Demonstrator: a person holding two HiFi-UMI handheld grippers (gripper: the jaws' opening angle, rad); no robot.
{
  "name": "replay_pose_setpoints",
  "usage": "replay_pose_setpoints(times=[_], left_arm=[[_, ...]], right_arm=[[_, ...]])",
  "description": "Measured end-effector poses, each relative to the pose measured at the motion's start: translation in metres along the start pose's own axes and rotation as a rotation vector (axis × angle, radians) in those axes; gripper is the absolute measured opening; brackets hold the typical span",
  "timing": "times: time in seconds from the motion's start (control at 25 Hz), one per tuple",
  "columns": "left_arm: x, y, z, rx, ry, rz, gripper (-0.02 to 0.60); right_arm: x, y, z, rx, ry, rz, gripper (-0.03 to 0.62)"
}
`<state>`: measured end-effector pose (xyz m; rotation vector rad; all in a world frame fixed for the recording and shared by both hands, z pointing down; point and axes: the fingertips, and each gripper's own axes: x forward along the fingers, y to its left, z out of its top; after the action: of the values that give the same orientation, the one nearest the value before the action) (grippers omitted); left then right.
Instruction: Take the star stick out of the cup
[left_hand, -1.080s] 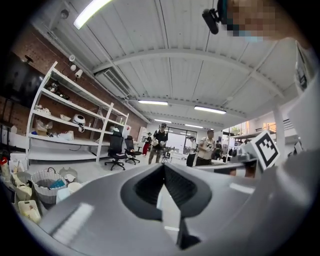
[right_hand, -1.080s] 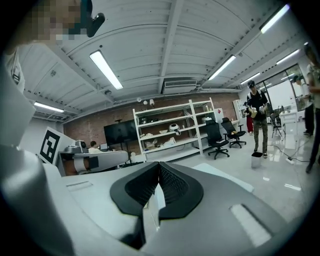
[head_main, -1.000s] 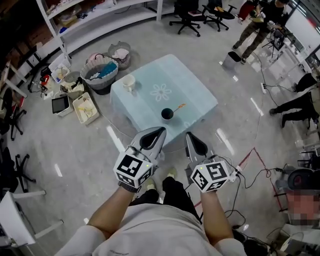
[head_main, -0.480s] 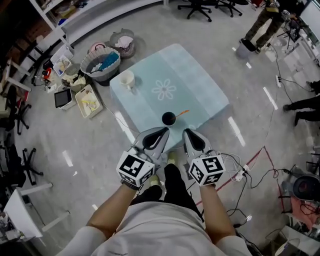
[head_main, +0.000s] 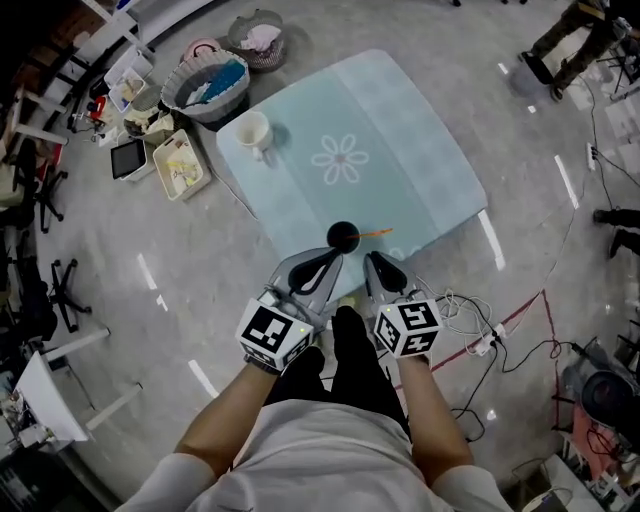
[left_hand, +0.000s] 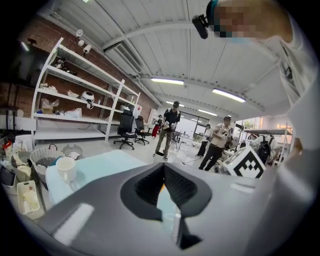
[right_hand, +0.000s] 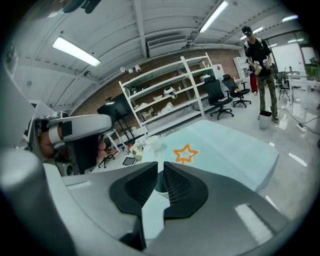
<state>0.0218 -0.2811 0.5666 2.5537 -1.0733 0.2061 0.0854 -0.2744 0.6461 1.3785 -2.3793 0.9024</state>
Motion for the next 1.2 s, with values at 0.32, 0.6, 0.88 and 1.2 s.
replay_pose_setpoints(times=[0.32, 0.6, 0.88, 1.2], left_arm=[[0.024, 0.023, -0.029, -0.034, 0.058, 0.040, 0.006], [0.029, 0.035, -0.046, -0.055, 0.087, 0.058, 0.006], [0.028, 0.045, -0.050, -0.061, 0.096, 0.071, 0.006], [0.019, 0.043, -0.045, -0.046, 0.080, 0.060, 0.006]], right_arm=[[0.049, -0.035, -0.035, 0.074, 0.091, -0.012, 0.046], [0.071, -0.042, -0.045, 0.109, 0.098, -0.002, 0.044], [0.079, -0.045, -0.044, 0.102, 0.089, -0.025, 0.037], [0.072, -0.042, -0.031, 0.079, 0.058, -0.042, 0.028]])
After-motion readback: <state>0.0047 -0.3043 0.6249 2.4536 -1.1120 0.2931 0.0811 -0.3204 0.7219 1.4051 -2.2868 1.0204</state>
